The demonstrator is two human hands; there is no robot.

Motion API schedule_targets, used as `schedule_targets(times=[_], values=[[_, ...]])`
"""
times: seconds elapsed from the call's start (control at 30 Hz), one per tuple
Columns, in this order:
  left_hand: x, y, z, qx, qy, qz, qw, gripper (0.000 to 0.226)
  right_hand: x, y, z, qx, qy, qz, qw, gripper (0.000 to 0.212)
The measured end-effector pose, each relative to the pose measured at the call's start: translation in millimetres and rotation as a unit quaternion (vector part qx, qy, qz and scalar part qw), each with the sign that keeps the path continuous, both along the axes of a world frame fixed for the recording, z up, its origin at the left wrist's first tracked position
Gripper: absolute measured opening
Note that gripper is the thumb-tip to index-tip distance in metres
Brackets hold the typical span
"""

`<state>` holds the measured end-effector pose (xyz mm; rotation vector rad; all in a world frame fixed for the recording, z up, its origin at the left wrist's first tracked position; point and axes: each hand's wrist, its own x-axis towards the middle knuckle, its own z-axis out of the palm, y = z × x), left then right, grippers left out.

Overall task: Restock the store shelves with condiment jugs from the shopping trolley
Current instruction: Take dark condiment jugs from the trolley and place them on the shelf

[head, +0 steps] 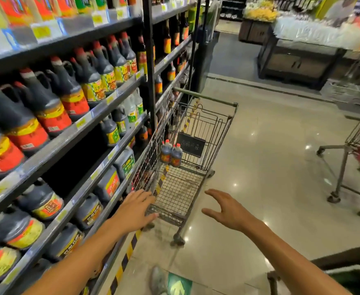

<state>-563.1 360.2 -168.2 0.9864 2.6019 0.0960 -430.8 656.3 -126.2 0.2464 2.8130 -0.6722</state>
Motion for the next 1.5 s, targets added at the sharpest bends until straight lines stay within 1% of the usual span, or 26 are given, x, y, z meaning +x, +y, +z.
schedule_targets(times=[0.07, 0.13, 0.17, 0.27, 0.3, 0.43, 0.57, 0.67, 0.77, 0.87, 0.97, 1.1, 1.2, 1.27, 1.3, 1.4, 1.43, 1.5], values=[[-45, 11, -7, 0.006, -0.014, 0.008, 1.000, 0.112, -45, 11, -4, 0.002, -0.010, 0.001, 1.000, 0.072], [-85, 21, -15, 0.017, -0.025, 0.007, 1.000, 0.118, -86, 24, -12, 0.005, -0.024, -0.003, 1.000, 0.072], [-101, 26, -16, 0.014, -0.035, 0.004, 0.999, 0.115, -103, 31, -16, 0.005, -0.034, -0.006, 0.999, 0.072], [-141, 41, -26, -0.010, -0.063, 0.018, 0.998, 0.079, -149, 49, -38, -0.007, -0.063, 0.002, 0.998, 0.078], [-155, 47, -30, -0.016, -0.068, 0.019, 0.997, 0.075, -164, 57, -47, -0.012, -0.073, 0.012, 0.997, 0.080], [-198, 75, -49, -0.039, -0.094, 0.036, 0.994, 0.072, -229, 85, -71, -0.006, -0.111, 0.044, 0.993, 0.081], [-241, 103, -72, -0.050, -0.113, 0.060, 0.991, 0.072, -300, 112, -90, -0.008, -0.124, 0.083, 0.989, 0.076], [-270, 131, -98, -0.056, -0.143, 0.096, 0.983, 0.070, -355, 140, -114, -0.026, -0.148, 0.106, 0.983, 0.073], [-303, 165, -130, -0.066, -0.159, 0.115, 0.978, 0.062, -409, 166, -151, -0.045, -0.175, 0.126, 0.975, 0.070], [-336, 195, -174, -0.077, -0.179, 0.143, 0.970, 0.061, -452, 183, -202, -0.066, -0.211, 0.121, 0.968, 0.066], [-359, 214, -230, -0.091, -0.215, 0.165, 0.958, 0.062, -481, 194, -257, -0.058, -0.241, 0.125, 0.961, 0.066], [-371, 231, -306, -0.092, -0.241, 0.173, 0.950, 0.062, -499, 200, -318, -0.061, -0.280, 0.098, 0.953, 0.067], [-374, 238, -350, -0.090, -0.235, 0.184, 0.950, 0.058, -514, 205, -355, -0.073, -0.304, 0.053, 0.949, 0.069], [-379, 240, -367, -0.072, -0.232, 0.200, 0.949, 0.057, -530, 207, -369, -0.062, -0.286, 0.017, 0.956, 0.074], [-382, 240, -374, -0.060, -0.231, 0.205, 0.949, 0.055, -539, 207, -374, -0.077, -0.253, 0.001, 0.964, 0.073], [-397, 238, -389, -0.023, -0.234, 0.228, 0.945, 0.041, -571, 201, -377, -0.160, -0.133, -0.047, 0.977, 0.059], [-402, 237, -394, -0.021, -0.233, 0.233, 0.944, 0.041, -580, 199, -383, -0.168, -0.095, -0.050, 0.980, 0.057], [-413, 237, -394, -0.017, -0.217, 0.226, 0.950, 0.043, -593, 191, -398, -0.173, -0.051, -0.066, 0.981, 0.050]])
